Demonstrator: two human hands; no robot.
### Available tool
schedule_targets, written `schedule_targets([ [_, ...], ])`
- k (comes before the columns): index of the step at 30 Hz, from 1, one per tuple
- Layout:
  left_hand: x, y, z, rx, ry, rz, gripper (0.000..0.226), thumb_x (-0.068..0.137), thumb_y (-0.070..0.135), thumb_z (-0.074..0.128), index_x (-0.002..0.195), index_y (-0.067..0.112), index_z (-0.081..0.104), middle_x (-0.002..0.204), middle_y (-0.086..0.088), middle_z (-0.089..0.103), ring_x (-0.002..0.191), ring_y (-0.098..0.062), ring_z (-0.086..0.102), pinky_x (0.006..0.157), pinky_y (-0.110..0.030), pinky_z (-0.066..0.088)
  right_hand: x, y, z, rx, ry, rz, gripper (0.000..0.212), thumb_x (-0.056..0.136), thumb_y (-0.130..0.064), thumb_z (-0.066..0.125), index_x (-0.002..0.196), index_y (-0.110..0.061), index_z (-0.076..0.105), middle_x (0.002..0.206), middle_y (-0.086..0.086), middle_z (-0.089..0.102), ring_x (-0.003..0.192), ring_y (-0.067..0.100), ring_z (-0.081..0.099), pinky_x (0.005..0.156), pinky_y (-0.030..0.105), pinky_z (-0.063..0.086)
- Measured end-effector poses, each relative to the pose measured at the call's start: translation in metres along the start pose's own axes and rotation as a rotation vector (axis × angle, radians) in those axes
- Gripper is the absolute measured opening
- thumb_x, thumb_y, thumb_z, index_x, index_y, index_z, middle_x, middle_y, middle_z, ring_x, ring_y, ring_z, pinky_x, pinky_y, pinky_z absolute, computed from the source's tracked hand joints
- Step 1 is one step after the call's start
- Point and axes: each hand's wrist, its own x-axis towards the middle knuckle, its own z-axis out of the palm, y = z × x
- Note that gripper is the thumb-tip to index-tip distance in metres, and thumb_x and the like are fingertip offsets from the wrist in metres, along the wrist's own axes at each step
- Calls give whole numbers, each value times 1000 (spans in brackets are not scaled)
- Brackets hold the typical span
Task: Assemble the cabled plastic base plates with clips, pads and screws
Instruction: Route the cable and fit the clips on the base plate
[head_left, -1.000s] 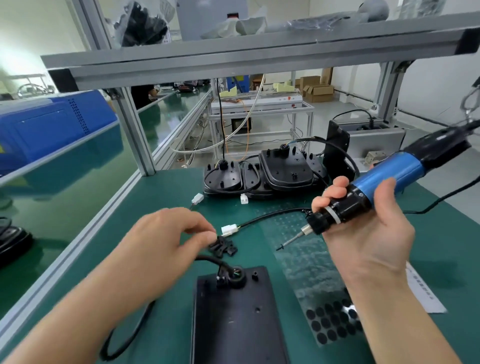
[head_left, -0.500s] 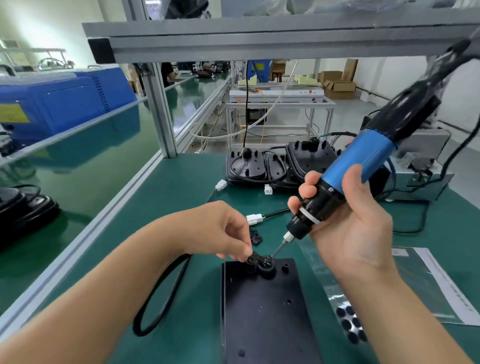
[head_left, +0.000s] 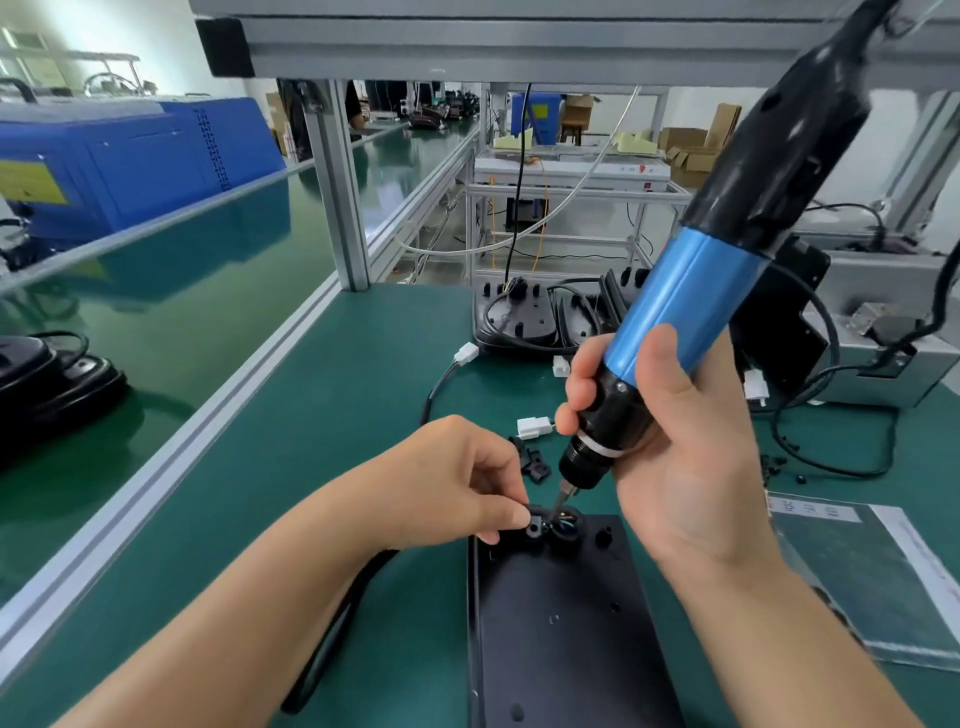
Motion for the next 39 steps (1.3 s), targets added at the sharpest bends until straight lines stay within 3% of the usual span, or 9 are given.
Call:
schedule_targets([
  [9,3,0,-1,-35,-37,-20,9,82,14,71,75,12,67,56,9,65,58,-7,66,65,-18,51,0,1,2,-4,-37,-61,12,91,-27,52,102,-26,57,82,10,58,65,22,55,58,34,48],
  [13,5,1,-1,-26,-43,-34,9,82,15,72,75,11,67,56,10,64,58,-8,66,66,-19,51,0,0,4,-35,-77,-87,13,91,-36,60,104,-35,60,83,12,56,66,22,54,59,35,48],
  [19,6,2,-2,-32,-42,-50,10,81,14,72,72,13,67,57,9,64,57,-9,66,68,-23,51,-3,7,4,-40,-87,-75,39,85,-42,66,109,-17,50,85,14,57,67,24,55,60,35,49],
  [22,6,1,-1,-28,-32,-55,11,81,16,72,72,14,67,55,11,63,55,-6,64,66,-18,50,-4,8,5,-44,-124,-73,35,86,-42,65,112,-23,51,85,12,58,67,23,55,61,34,49],
  [26,4,2,0,-22,-5,-27,15,81,15,71,69,24,67,60,10,65,54,-6,63,65,-17,51,-4,6,6,-68,-217,-61,29,87,-42,64,111,-29,55,86,11,57,66,24,55,61,37,48],
  [29,1,5,-1,-41,-10,6,38,83,13,70,60,43,64,59,16,64,54,-6,62,61,-13,49,-2,5,8,-68,-274,-38,30,86,-45,64,114,-36,57,85,10,57,65,24,53,61,38,48],
  [34,1,4,1,-37,-2,3,36,86,18,65,57,40,62,57,16,62,58,-8,65,68,-20,52,3,9,7,-43,-263,91,75,74,-71,58,106,-3,54,72,7,57,55,22,51,55,33,44],
  [36,3,3,4,-28,22,-4,32,84,18,66,57,33,60,57,15,62,56,-7,64,67,-23,51,6,10,6,-14,-264,72,59,73,-77,51,98,-25,65,70,6,55,52,21,49,56,34,42],
  [39,2,1,10,-25,67,-4,27,84,20,65,60,28,59,56,12,61,54,-6,61,63,-21,49,11,11,5,78,-296,114,60,76,-71,54,121,-31,58,72,8,55,53,21,48,56,33,43],
])
